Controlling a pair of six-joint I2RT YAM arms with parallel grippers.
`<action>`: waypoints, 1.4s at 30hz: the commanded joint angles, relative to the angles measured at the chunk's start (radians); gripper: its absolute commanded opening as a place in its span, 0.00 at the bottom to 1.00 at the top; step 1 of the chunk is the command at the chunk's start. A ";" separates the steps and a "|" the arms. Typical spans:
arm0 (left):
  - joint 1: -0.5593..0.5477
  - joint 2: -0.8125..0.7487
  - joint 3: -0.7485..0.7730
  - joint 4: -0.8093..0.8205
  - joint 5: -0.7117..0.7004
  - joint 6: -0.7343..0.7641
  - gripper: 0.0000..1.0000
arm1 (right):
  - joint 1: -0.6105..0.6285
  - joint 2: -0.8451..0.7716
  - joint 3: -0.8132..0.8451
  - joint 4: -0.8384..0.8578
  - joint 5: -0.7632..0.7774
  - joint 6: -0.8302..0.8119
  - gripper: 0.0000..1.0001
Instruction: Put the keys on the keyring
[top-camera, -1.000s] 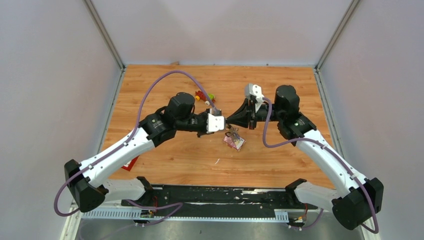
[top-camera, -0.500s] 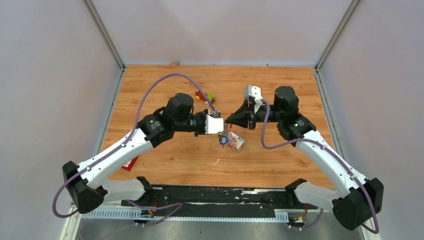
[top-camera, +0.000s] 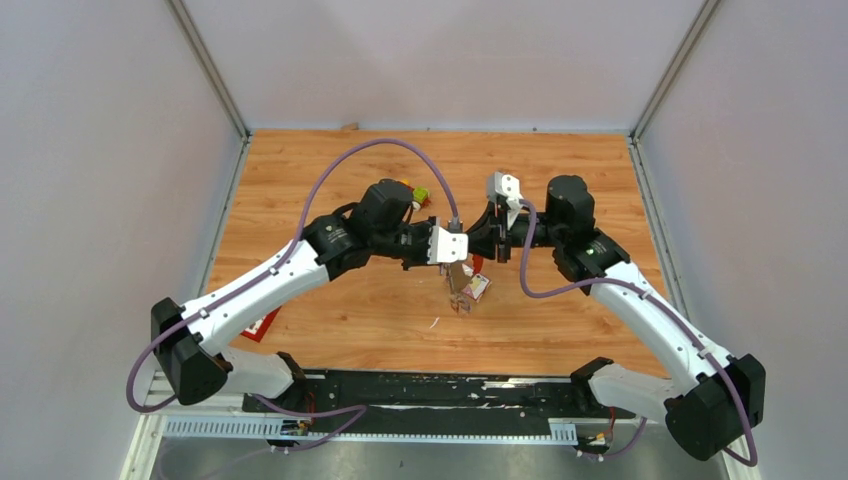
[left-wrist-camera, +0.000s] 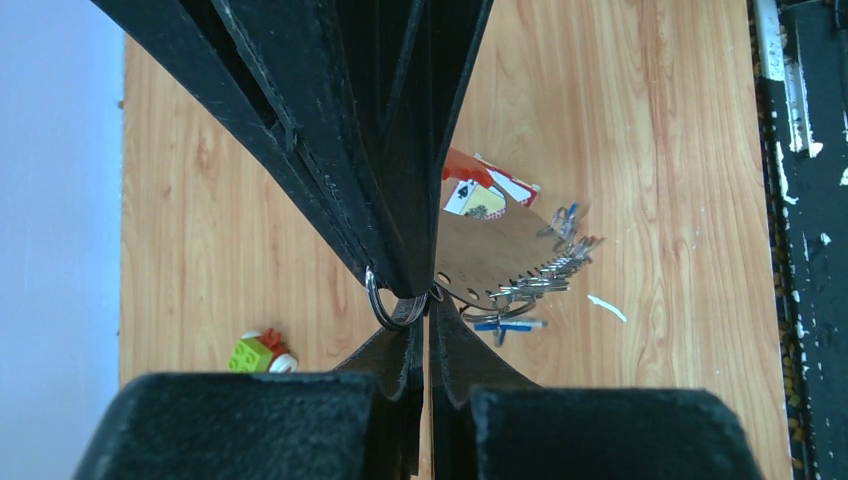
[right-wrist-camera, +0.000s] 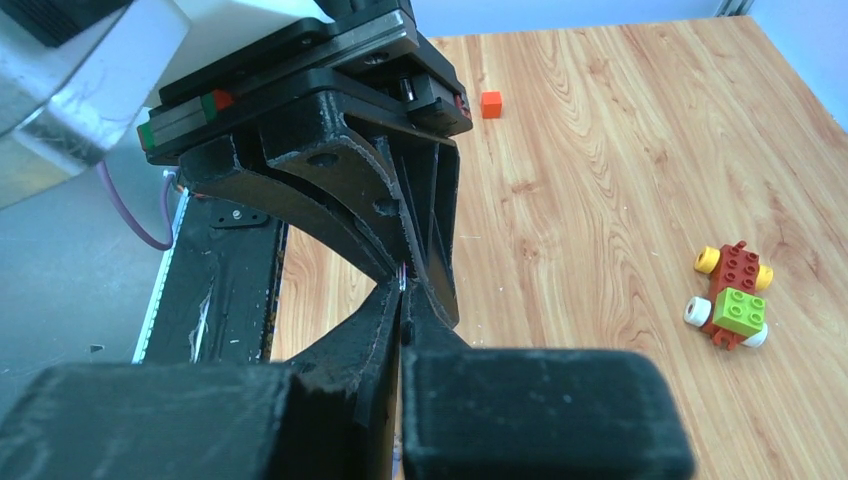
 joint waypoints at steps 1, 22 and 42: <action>-0.013 -0.014 0.039 0.007 0.001 0.012 0.00 | 0.007 -0.014 -0.001 0.066 0.008 0.003 0.00; -0.013 -0.091 -0.018 0.027 -0.066 0.025 0.00 | 0.006 -0.014 -0.004 0.040 0.051 -0.039 0.00; -0.013 -0.105 -0.006 0.008 -0.118 0.060 0.00 | 0.007 -0.004 -0.018 0.046 0.074 -0.044 0.00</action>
